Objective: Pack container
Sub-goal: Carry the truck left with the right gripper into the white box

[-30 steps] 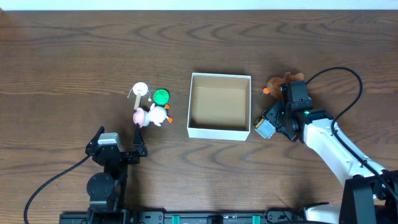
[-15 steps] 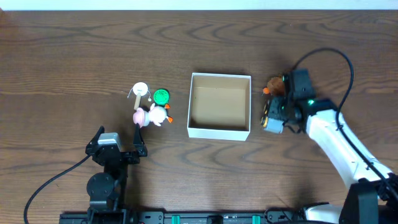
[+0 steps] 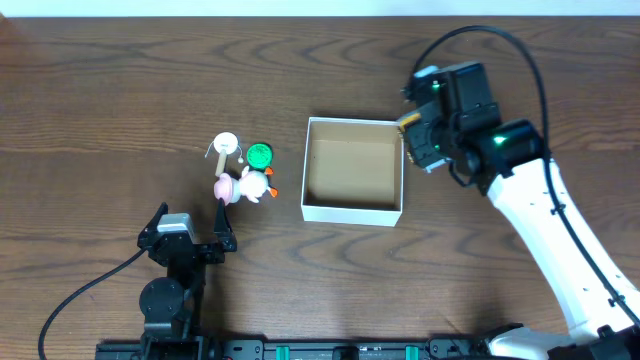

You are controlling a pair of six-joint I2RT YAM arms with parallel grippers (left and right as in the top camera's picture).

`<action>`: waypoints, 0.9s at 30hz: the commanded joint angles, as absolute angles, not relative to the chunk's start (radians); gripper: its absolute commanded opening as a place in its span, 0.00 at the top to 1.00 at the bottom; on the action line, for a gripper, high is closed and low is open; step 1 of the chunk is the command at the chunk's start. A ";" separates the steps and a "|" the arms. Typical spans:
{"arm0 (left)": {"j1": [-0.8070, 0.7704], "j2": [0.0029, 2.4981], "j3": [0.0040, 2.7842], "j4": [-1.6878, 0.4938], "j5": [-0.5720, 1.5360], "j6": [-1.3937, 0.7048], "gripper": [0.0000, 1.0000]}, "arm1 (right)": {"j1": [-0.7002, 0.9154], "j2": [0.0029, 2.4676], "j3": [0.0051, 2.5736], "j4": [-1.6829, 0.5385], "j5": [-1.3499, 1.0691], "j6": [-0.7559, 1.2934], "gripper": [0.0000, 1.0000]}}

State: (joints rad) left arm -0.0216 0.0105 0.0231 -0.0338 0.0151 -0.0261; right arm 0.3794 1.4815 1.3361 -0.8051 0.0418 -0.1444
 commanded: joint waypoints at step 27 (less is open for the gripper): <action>-0.017 0.005 0.004 -0.072 -0.012 -0.030 0.02 | 0.567 1.721 1.359 -0.710 -0.124 -0.793 0.82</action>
State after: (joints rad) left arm -0.0216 0.0105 0.0231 -0.0341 0.0151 -0.0261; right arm 0.5564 1.6985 1.3399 -0.7174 -0.0784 -0.7719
